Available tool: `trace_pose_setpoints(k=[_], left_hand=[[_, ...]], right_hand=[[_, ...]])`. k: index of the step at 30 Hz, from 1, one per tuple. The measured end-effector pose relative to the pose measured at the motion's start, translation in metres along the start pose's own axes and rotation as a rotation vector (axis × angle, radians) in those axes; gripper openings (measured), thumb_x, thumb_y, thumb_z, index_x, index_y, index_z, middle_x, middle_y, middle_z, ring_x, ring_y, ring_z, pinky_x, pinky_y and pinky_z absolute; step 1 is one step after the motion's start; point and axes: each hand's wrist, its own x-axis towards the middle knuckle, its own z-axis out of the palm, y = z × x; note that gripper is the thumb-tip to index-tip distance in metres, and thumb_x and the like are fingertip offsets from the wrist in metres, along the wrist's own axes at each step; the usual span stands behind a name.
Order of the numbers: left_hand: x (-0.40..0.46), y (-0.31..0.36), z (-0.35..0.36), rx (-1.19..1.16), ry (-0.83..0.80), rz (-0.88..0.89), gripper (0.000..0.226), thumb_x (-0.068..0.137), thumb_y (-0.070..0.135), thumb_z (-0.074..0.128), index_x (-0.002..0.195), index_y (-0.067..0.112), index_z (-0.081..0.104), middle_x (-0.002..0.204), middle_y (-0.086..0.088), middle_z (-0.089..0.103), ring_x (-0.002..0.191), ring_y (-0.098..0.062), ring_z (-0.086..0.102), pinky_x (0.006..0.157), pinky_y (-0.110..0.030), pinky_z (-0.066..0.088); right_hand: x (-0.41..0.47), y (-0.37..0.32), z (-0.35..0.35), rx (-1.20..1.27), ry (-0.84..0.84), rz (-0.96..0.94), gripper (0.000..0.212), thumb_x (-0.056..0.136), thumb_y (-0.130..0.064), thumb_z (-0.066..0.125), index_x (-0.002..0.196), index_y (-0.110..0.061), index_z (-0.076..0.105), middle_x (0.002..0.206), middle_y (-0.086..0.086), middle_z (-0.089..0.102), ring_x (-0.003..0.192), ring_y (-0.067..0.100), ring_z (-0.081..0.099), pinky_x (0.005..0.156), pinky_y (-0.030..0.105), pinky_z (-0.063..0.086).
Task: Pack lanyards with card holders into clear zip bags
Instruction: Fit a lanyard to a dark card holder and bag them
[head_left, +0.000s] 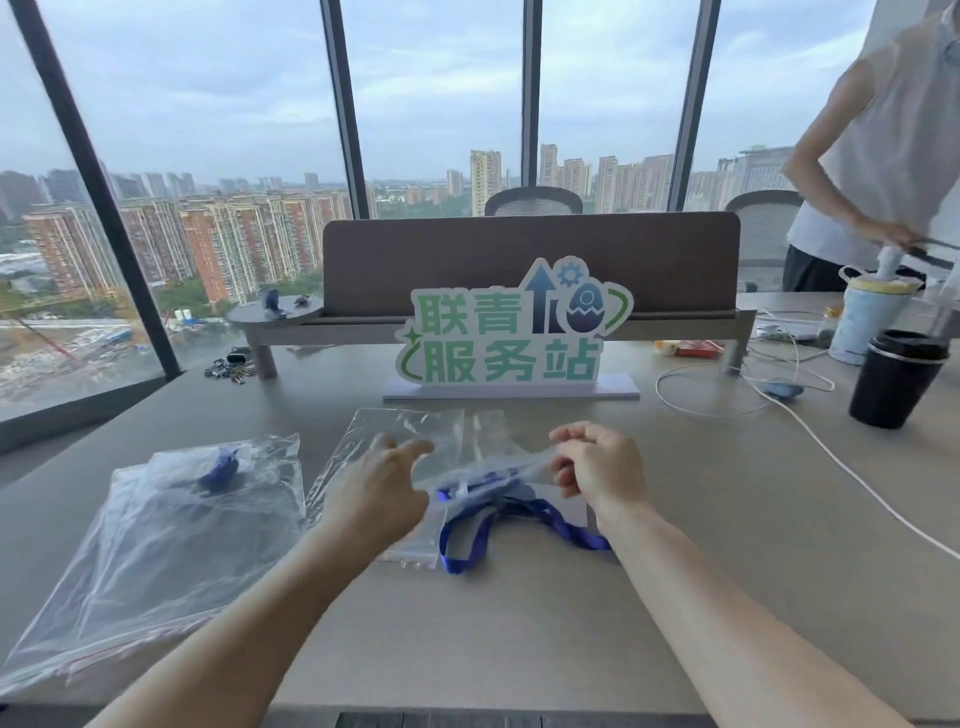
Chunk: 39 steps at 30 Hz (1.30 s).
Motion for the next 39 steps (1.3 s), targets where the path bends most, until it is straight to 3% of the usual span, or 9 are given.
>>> trace_pose_setpoints(k=[4,7,10,13,16,21,25,30,39], left_hand=[[0.019,0.001,-0.081,-0.735,0.213,-0.069,0.027,0.082,0.002,0.063,0.101,0.022,0.066,0.093,-0.001,0.065,0.058,-0.017,0.068,0.058,-0.037,0.060],[0.019,0.010,-0.128,-1.108,0.116,-0.011,0.013,0.078,0.002,0.070,0.080,0.015,0.071,0.077,-0.004,0.073,0.063,-0.017,0.069,0.059,-0.024,0.058],[0.016,0.013,-0.146,-1.308,0.037,0.104,0.021,0.067,0.015,0.075,0.087,0.013,0.073,0.083,-0.007,0.073,0.076,-0.015,0.069,0.070,-0.019,0.056],[0.013,0.014,-0.144,-1.196,0.048,0.187,0.034,0.063,0.018,0.080,0.096,0.021,0.071,0.091,-0.002,0.076,0.085,-0.009,0.069,0.074,-0.015,0.053],[0.013,0.022,-0.136,-1.056,0.240,0.167,0.017,0.073,0.009,0.076,0.082,0.021,0.071,0.074,0.003,0.075,0.064,-0.010,0.065,0.060,-0.018,0.051],[0.005,0.049,-0.131,-0.973,0.310,0.196,0.010,0.083,0.013,0.069,0.073,0.014,0.072,0.057,0.010,0.069,0.041,-0.006,0.044,0.042,-0.014,0.036],[-0.002,0.074,-0.134,-0.978,0.242,0.237,0.008,0.079,0.014,0.073,0.072,0.011,0.073,0.059,0.008,0.070,0.041,-0.004,0.043,0.043,-0.013,0.036],[-0.003,0.082,-0.140,-0.999,0.224,0.250,0.009,0.080,0.015,0.073,0.071,0.014,0.070,0.072,0.001,0.075,0.045,-0.010,0.049,0.042,-0.020,0.038],[-0.003,0.085,-0.144,-0.962,0.250,0.309,0.010,0.080,0.017,0.073,0.071,0.016,0.074,0.071,-0.004,0.074,0.046,-0.008,0.041,0.044,-0.016,0.036]], right_hand=[[-0.015,-0.073,-0.007,0.285,0.019,-0.321,0.021,0.090,0.001,0.058,0.089,-0.011,0.075,0.069,0.010,0.073,0.049,0.017,0.061,0.047,0.029,0.056],[-0.022,-0.110,-0.017,0.318,0.010,-0.413,0.020,0.090,-0.001,0.060,0.089,-0.014,0.075,0.071,0.009,0.075,0.048,0.018,0.062,0.046,0.026,0.054],[-0.022,-0.130,-0.028,0.351,-0.006,-0.417,0.017,0.092,-0.006,0.060,0.092,-0.013,0.075,0.076,0.007,0.077,0.047,0.018,0.064,0.047,0.025,0.054],[-0.023,-0.138,-0.037,0.399,-0.062,-0.363,0.014,0.093,-0.010,0.060,0.093,-0.011,0.074,0.080,0.006,0.078,0.049,0.018,0.068,0.047,0.024,0.054],[-0.028,-0.142,-0.047,0.392,-0.106,-0.325,0.013,0.094,-0.012,0.060,0.089,-0.013,0.072,0.085,0.009,0.077,0.052,0.019,0.069,0.049,0.025,0.056],[-0.037,-0.141,-0.055,-0.291,0.228,-0.711,0.010,0.083,-0.028,0.069,0.092,-0.030,0.069,0.080,-0.006,0.064,0.063,0.012,0.058,0.067,0.037,0.055],[-0.055,-0.153,-0.041,-0.567,-0.028,-0.900,0.038,0.077,-0.046,0.075,0.112,-0.032,0.070,0.099,-0.015,0.060,0.092,0.011,0.054,0.084,0.032,0.046],[-0.048,-0.164,-0.039,-0.540,-0.141,-0.765,0.011,0.077,-0.041,0.076,0.079,-0.030,0.076,0.061,-0.022,0.065,0.061,0.000,0.055,0.079,0.036,0.049],[-0.051,-0.184,-0.040,-0.513,-0.332,-0.727,0.012,0.081,-0.030,0.075,0.074,-0.021,0.074,0.070,0.000,0.073,0.061,0.017,0.063,0.072,0.048,0.058]])
